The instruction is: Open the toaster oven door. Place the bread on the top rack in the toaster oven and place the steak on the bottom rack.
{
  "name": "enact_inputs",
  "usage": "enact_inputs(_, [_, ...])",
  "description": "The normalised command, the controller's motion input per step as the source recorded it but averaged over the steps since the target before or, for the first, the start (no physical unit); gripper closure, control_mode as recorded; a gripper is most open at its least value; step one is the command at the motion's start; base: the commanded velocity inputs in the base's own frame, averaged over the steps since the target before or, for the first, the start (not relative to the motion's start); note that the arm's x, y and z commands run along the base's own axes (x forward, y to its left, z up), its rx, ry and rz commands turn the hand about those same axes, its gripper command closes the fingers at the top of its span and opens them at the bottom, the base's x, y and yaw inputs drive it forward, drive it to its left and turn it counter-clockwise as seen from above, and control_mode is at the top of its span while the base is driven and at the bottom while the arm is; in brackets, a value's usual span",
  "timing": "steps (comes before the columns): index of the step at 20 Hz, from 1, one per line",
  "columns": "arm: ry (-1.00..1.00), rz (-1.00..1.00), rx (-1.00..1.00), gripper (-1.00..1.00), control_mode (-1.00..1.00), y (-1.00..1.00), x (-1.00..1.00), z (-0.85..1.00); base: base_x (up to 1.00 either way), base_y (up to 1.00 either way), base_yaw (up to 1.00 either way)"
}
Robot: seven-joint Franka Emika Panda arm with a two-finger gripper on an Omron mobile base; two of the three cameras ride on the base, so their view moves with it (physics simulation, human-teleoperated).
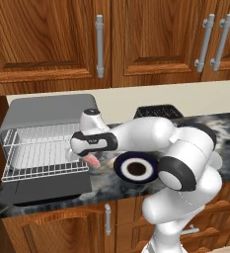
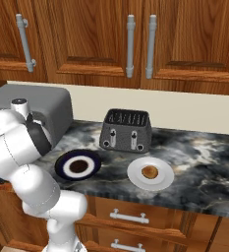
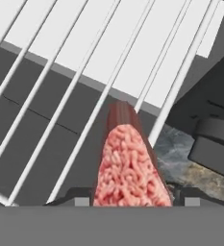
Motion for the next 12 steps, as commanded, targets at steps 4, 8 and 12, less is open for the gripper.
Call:
enact_inputs(4, [0.0, 0.04, 0.0, 1.0, -1.0, 0.78, -0.13, 0.23, 0.0, 0.0, 0.0])
enact_inputs(8, [0.04, 0.04, 0.0, 1.0, -1.0, 0.6, -0.24, 0.28, 0.0, 0.0, 0.0])
enact_inputs(12, [0.02, 0.07, 0.0, 1.0, -1.0, 0.41, -0.43, 0.41, 0.0, 0.0, 0.0])
